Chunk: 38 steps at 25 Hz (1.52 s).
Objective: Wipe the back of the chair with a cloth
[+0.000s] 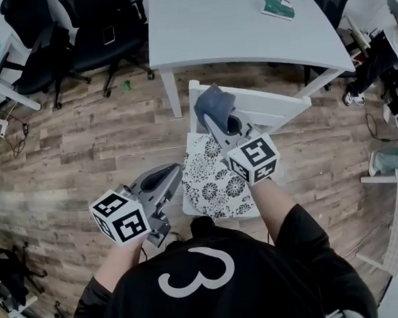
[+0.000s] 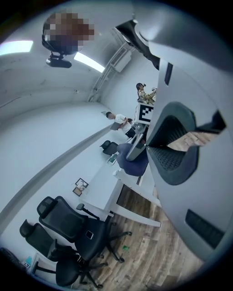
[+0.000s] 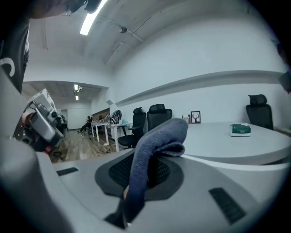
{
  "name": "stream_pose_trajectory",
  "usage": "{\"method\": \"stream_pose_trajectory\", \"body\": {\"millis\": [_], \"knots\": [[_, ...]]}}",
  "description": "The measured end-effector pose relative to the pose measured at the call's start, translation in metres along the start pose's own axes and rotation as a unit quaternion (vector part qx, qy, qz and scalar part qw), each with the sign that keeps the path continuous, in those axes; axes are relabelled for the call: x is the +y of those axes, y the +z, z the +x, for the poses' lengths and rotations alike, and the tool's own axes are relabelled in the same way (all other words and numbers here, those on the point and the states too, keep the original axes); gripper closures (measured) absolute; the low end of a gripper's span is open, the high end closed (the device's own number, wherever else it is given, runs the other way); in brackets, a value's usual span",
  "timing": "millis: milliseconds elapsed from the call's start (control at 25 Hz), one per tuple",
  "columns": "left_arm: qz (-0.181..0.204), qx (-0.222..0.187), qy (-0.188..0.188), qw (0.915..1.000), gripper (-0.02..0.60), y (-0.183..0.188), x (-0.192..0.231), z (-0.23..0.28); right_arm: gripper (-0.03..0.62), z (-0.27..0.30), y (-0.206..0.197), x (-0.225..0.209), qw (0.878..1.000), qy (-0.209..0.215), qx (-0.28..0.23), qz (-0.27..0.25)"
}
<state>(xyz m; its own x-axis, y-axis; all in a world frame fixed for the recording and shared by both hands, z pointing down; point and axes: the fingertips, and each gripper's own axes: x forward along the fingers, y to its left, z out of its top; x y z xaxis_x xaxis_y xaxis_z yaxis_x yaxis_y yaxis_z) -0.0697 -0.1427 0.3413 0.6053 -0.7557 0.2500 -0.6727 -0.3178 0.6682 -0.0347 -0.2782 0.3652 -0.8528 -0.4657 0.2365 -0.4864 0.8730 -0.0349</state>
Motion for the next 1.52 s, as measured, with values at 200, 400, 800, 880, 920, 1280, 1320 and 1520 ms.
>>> {"method": "stream_pose_trajectory", "body": {"millis": [200, 400, 800, 880, 920, 1280, 1320, 1520], "knots": [[-0.016, -0.009, 0.024, 0.9995, 0.568, -0.008, 0.012, -0.004, 0.553, 0.025, -0.020, -0.026, 0.998, -0.061, 0.018, -0.022], [-0.025, -0.018, 0.036, 0.9989, 0.568, -0.014, 0.018, -0.009, 0.553, 0.040, -0.025, -0.033, 0.995, -0.094, 0.025, -0.031], [-0.023, -0.017, 0.037, 0.9989, 0.568, -0.017, 0.021, -0.013, 0.553, 0.050, -0.026, -0.030, 0.987, -0.142, 0.032, -0.067], [-0.018, -0.011, 0.037, 0.9991, 0.568, -0.019, 0.020, -0.013, 0.553, 0.049, -0.027, -0.031, 0.985, -0.147, 0.035, -0.078], [-0.017, -0.009, 0.037, 0.9991, 0.568, -0.019, 0.020, -0.012, 0.553, 0.049, -0.027, -0.031, 0.985, -0.148, 0.036, -0.080], [0.000, 0.013, 0.033, 0.9994, 0.568, -0.025, 0.013, -0.005, 0.553, 0.036, -0.032, -0.039, 0.982, -0.177, 0.026, -0.066], [0.004, 0.017, 0.033, 0.9993, 0.568, -0.027, 0.012, -0.005, 0.553, 0.034, -0.032, -0.042, 0.981, -0.181, 0.027, -0.065], [0.012, 0.026, 0.022, 0.9993, 0.568, -0.032, 0.001, 0.003, 0.553, 0.016, -0.036, -0.055, 0.977, -0.203, 0.030, -0.059]]}}
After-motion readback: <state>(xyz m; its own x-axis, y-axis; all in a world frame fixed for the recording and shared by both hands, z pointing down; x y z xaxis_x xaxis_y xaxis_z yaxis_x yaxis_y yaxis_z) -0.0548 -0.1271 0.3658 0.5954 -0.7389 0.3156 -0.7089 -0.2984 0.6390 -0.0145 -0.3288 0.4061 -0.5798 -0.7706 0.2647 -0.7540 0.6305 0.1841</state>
